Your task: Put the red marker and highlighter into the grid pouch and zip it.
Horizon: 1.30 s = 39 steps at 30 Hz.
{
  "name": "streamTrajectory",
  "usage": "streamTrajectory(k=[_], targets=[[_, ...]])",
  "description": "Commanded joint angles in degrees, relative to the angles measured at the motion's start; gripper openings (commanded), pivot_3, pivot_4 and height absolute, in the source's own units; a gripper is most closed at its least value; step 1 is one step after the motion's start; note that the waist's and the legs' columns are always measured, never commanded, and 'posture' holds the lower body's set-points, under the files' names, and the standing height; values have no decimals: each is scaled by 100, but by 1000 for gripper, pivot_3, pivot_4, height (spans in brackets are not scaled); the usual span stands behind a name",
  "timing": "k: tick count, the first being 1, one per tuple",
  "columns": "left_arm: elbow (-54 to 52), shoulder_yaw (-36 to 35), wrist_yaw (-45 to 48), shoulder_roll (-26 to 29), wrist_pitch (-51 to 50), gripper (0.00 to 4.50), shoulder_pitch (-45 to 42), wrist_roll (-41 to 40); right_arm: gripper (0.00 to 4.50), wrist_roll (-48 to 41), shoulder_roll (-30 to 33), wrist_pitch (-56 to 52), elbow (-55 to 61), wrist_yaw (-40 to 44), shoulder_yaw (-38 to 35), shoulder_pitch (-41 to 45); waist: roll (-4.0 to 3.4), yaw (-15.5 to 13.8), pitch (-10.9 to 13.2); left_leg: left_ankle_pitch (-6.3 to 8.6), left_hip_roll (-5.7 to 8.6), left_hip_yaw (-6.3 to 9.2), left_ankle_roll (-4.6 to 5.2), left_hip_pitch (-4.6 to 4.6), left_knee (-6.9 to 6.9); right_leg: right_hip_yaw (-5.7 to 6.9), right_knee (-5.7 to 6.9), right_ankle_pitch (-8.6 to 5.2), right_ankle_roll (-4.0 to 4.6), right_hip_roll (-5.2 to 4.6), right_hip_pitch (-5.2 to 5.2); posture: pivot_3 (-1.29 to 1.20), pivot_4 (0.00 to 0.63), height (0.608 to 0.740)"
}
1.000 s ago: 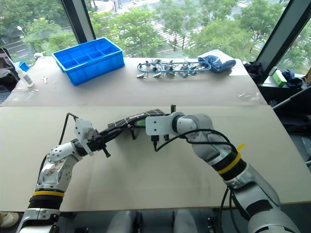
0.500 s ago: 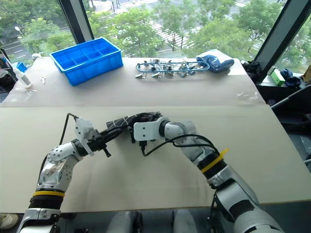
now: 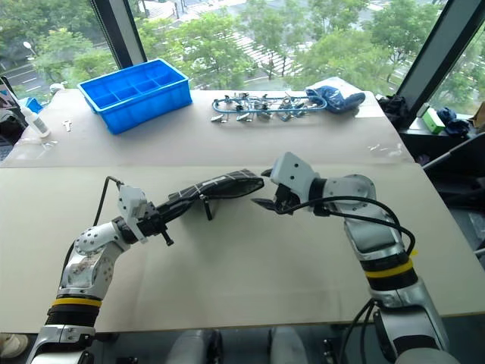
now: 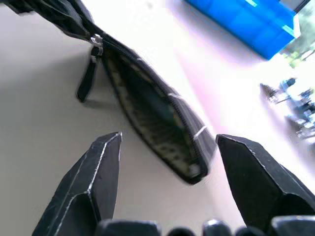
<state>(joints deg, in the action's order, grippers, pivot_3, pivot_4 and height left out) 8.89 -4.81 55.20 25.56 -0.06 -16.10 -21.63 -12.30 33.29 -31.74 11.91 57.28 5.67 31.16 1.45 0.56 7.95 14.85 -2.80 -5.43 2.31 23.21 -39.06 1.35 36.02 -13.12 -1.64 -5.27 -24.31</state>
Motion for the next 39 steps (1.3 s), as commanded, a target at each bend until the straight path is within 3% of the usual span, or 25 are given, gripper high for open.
streamTrajectory(k=[1,4,8,13,22,30,33,39], targets=[[-152,-45,37,29,56,0,-60,-80,3434,-1103,-70,-1767,700,-160,-436,-296,0,9,0,0,-2,3,0,-3,0,-2,2,0,1,1,1,0,150,740],[-135,-40,43,20,54,0,-67,-80,3434,-1113,-307,-2126,790,-584,-164,-564,0,-1,0,2,-1,9,3,-3,1,1,2,0,3,1,2,0,150,740],[-111,-12,64,8,51,0,-98,-74,3434,-619,-1127,-2562,101,-1668,392,-138,0,42,0,2,1,5,3,-5,1,-11,10,0,2,3,-4,0,150,740],[-69,8,79,-11,53,0,-169,-61,3434,-83,-1993,-2186,-1039,-2489,792,555,-1,12,0,-1,4,2,-2,-2,0,-7,14,1,3,4,-8,0,150,740],[-143,28,54,-52,50,0,-113,-63,3434,-118,-2835,-2019,-1664,-2666,842,1195,-1,21,0,-2,4,0,-3,10,0,2,12,3,-1,2,-7,0,150,740],[-92,42,54,-98,84,0,-103,-46,3434,-212,-3025,-2121,-1624,-2654,773,1257,-2,20,0,-1,4,1,-2,10,1,3,13,3,-1,2,-7,0,150,740],[-61,39,57,-112,103,0,-116,-38,2807,-164,-2957,-2008,-1577,-2669,799,1186,-2,21,1,-1,4,2,-3,10,1,3,13,3,-1,2,-7,0,150,740],[-4,36,69,-122,131,0,-160,-23,662,-211,-2750,-1961,-1447,-2577,732,1199,-2,24,1,-1,4,1,-2,9,1,3,12,3,-1,2,-7,0,150,740]])
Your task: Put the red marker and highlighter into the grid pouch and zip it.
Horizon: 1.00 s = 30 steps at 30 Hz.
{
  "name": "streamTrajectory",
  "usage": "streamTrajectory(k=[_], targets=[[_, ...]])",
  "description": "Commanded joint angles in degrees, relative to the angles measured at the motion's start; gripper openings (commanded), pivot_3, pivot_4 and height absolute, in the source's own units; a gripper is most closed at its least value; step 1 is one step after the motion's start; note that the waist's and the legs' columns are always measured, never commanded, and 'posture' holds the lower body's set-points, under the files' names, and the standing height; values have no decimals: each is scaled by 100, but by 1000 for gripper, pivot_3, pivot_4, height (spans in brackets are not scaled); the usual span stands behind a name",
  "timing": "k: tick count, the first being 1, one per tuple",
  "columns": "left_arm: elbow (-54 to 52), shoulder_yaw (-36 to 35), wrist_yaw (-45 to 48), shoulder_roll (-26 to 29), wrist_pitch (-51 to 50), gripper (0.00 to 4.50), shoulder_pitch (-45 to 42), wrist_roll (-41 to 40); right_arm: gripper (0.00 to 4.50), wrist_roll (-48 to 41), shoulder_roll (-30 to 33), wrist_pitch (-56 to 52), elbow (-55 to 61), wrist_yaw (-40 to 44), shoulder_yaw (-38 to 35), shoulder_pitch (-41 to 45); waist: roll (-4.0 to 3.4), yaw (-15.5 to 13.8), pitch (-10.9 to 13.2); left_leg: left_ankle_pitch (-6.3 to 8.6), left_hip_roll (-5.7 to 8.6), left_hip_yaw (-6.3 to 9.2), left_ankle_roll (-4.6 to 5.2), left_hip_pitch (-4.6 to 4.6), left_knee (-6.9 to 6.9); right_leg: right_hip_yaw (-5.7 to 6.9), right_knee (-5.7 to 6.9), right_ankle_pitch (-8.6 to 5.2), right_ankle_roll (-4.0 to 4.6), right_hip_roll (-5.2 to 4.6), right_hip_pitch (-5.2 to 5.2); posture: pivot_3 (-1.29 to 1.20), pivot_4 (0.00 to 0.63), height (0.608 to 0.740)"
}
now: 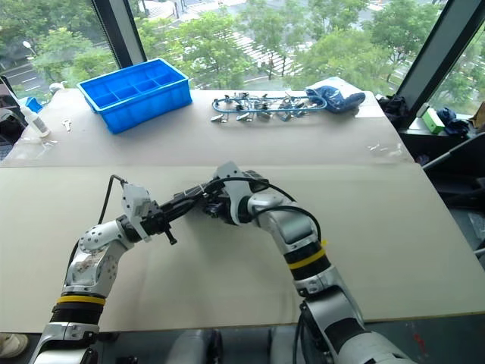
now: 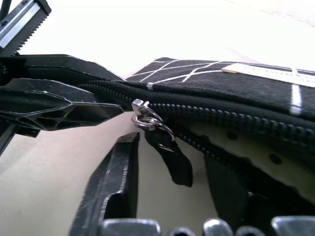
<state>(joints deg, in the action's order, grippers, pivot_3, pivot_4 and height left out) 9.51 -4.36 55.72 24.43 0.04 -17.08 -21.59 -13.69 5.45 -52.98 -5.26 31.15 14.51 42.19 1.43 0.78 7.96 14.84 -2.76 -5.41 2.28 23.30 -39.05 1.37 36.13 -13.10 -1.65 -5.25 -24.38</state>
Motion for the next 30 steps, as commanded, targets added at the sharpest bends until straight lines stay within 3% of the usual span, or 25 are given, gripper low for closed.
streamTrajectory(k=[1,2,12,18,24,27,30], targets=[[-57,-7,19,-10,127,0,-71,-23,357,-82,68,162,278,49,-171,103,0,4,0,0,0,0,0,0,0,0,-1,0,0,0,0,0,150,740],[-48,-4,20,-12,129,0,-80,-21,80,-96,102,160,298,64,-188,104,0,6,0,0,0,1,0,0,0,0,-1,0,0,0,0,0,150,740],[-49,5,8,-16,119,0,-104,-25,80,-301,556,-274,898,168,-387,-106,0,0,0,0,0,3,1,0,1,0,-2,0,0,0,0,0,150,740],[-29,7,-15,-21,145,0,-88,-31,80,-447,1937,-617,1765,595,-612,-731,0,-45,0,3,4,8,5,6,0,5,-9,0,-1,-7,3,0,150,740],[22,16,11,-13,164,0,-102,-48,80,-474,3029,-518,1840,782,-1024,-1064,1,-20,0,4,2,8,7,-2,2,0,-17,-1,0,-1,3,0,150,740],[61,35,58,-33,160,0,-159,-81,80,-550,3096,-579,1826,805,-1011,-1092,1,6,0,4,0,7,7,-8,6,-7,-17,-1,1,4,2,0,150,740],[90,68,109,-86,147,0,-245,-112,80,-672,2766,-602,1908,681,-920,-1169,1,-2,0,4,0,7,7,-6,5,-7,-16,-1,1,3,2,0,150,740]])
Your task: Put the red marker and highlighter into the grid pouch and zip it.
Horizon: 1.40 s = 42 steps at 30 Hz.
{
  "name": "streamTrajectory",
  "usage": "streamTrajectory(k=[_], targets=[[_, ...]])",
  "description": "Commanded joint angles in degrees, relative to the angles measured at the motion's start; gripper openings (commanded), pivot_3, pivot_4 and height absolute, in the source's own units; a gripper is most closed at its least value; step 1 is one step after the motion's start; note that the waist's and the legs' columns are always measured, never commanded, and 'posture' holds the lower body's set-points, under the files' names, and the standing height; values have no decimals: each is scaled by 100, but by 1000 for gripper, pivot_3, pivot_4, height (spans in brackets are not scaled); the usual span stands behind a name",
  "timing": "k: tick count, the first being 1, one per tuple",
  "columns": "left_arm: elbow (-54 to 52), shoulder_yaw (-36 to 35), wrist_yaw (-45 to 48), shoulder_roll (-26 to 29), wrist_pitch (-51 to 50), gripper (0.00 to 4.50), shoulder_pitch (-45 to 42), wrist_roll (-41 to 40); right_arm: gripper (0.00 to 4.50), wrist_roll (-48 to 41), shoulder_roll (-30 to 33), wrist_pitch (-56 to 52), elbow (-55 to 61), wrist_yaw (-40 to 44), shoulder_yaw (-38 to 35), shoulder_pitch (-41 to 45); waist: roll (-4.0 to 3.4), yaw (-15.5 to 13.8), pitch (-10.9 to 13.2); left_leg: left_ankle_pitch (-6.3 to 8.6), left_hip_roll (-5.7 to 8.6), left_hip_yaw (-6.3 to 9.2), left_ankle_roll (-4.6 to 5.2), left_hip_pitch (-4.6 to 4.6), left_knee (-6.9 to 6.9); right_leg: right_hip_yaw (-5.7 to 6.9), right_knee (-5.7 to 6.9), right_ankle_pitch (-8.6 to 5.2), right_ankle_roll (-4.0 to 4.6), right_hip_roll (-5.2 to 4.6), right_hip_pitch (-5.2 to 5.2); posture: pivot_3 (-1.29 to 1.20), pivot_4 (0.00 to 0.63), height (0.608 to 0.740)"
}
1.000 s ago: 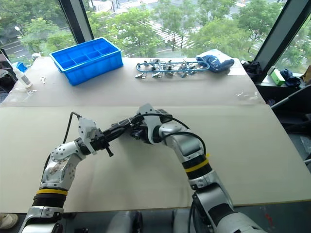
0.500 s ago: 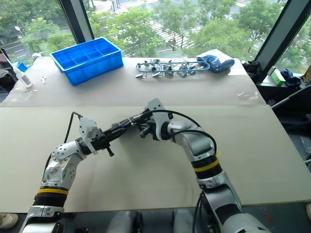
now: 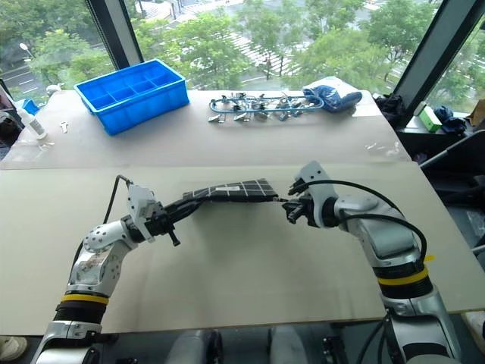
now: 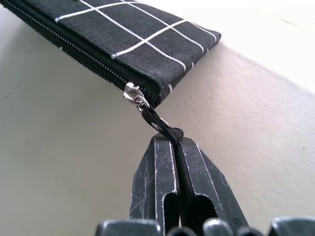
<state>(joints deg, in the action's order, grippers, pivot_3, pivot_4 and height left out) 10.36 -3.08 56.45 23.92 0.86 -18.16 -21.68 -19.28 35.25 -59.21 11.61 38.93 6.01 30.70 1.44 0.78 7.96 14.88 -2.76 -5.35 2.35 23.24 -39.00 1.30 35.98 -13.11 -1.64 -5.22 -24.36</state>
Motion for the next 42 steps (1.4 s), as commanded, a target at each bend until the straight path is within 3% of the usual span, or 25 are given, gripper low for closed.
streamTrajectory(k=[1,5,9,16,21,23,25,26,28,29,33,38,42], targets=[[27,-21,73,-38,84,0,-157,-76,365,-106,-324,75,186,-169,-63,-41,0,-2,0,0,0,-1,0,0,0,0,0,0,0,-1,0,0,150,740],[99,83,198,-45,166,0,-222,18,1529,-185,-410,16,373,-109,-60,-50,0,-29,0,0,3,-1,0,5,-1,2,-1,0,-1,-3,0,0,150,740],[129,118,296,-48,195,0,-278,18,2889,-774,-24,-455,623,316,-546,-74,0,-62,0,1,4,0,2,7,-4,3,-6,1,-3,-6,1,0,150,740],[75,137,696,212,440,0,-149,92,2889,-1428,1482,21,1170,1525,-1620,-833,1,-143,1,5,6,3,8,7,-5,5,-12,1,-4,-7,4,0,150,740],[127,116,1156,532,664,0,-39,52,2889,-1720,1942,369,1736,1982,-2116,-1708,1,-111,1,5,-2,5,8,-2,0,-4,-8,0,-1,1,5,0,150,740],[287,93,1360,669,762,827,-45,65,2970,-1680,1936,476,1832,1897,-2120,-1957,2,-121,1,5,-2,6,8,-4,-1,-2,-7,-1,-2,0,9,0,150,740],[409,154,1505,756,773,1279,-66,117,2970,-1653,1842,553,1820,1732,-2068,-1977,1,-124,1,5,-2,6,8,-5,-3,-2,-7,-1,-2,-1,8,0,150,740],[366,189,1577,778,684,1769,-43,62,2970,-1653,1804,586,1808,1669,-2036,-1967,1,-120,1,5,0,5,8,-5,-3,-4,-6,-1,-2,-2,8,0,150,740],[252,173,1500,721,549,2229,-41,-44,2970,-1653,1756,653,1765,1610,-1985,-1948,2,-132,1,5,1,5,8,-4,-4,-6,-5,-1,-3,-2,7,0,150,740],[152,131,1382,678,383,2670,-40,-121,2970,-1648,1752,689,1733,1601,-1965,-1950,2,-136,1,5,0,6,8,-5,-4,-5,-6,-1,-3,-2,7,0,150,740],[-834,-149,908,780,-1412,3921,177,-1126,2970,-1676,1836,848,1504,1701,-2082,-2015,3,-150,2,5,1,11,8,4,-10,-1,-6,0,-6,-4,7,0,150,740],[-1354,-904,-168,1454,-3390,3921,664,-1699,2970,-1660,1818,1192,1010,1767,-2337,-1936,5,-94,3,6,-5,11,10,-6,-9,-18,-1,-1,-8,3,7,0,150,740],[-1058,-1693,-546,1853,-3370,3921,1169,-1499,2970,-1514,1666,1526,566,1623,-2332,-1883,6,-39,4,6,-5,8,9,-19,1,-25,3,-4,-5,8,8,0,150,740]])
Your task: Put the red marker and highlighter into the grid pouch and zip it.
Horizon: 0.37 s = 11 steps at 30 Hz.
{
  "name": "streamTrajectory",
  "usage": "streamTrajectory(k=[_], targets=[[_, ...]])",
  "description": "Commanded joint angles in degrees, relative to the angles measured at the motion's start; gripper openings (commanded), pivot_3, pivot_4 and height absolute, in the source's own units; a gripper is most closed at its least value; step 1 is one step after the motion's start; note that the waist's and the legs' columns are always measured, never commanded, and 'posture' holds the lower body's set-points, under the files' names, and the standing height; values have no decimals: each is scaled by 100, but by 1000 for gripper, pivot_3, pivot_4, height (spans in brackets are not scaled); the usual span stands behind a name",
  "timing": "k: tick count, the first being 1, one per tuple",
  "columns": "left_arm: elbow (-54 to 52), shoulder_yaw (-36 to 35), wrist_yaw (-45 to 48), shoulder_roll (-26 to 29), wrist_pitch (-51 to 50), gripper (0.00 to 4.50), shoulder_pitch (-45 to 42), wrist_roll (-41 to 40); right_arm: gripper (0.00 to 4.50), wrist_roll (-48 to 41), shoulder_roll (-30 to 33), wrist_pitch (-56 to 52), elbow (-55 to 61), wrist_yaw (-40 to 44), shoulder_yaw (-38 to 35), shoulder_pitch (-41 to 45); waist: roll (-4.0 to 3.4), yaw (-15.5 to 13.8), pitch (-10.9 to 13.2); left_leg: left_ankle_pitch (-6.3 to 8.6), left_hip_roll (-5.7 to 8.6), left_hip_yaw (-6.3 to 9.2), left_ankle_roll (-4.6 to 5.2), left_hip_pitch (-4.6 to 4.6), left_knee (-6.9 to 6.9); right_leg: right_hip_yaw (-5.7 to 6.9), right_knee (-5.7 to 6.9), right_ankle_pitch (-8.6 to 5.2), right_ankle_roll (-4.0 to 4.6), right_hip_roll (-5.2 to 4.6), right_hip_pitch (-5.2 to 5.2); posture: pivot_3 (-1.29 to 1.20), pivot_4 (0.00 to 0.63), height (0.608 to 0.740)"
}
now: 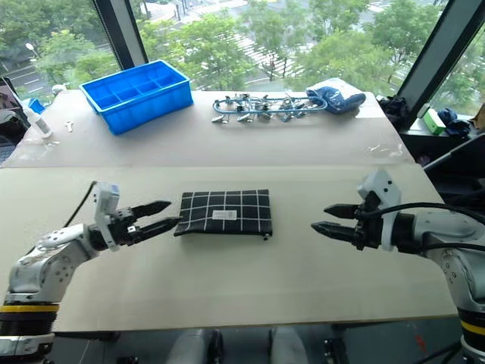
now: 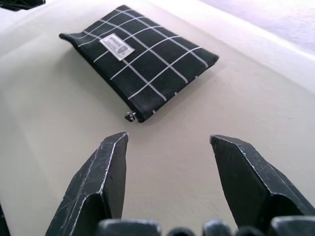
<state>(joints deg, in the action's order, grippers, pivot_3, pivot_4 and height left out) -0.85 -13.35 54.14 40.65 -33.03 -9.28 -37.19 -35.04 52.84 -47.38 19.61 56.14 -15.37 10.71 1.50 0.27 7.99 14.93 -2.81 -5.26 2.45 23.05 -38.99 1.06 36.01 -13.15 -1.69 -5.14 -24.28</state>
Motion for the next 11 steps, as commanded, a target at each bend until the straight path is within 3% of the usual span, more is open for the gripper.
streamTrajectory(k=[1,7,11], targets=[[70,-845,-304,252,-30,3921,409,-14,2970,79,-150,421,-344,-137,-184,142,0,10,0,0,0,-2,0,-1,2,-1,-2,0,1,-1,0,0,150,740],[23,-1572,-406,265,-18,3921,889,-173,2970,239,-410,792,-875,-239,6,289,-1,-56,1,0,0,-9,-2,2,0,3,-2,0,0,-15,0,0,150,740],[-205,-1658,-614,80,-67,3921,1003,-276,2970,336,-538,889,-1030,-295,216,430,0,-76,1,0,0,-12,-2,2,0,1,-2,0,1,-15,-1,0,150,740]])
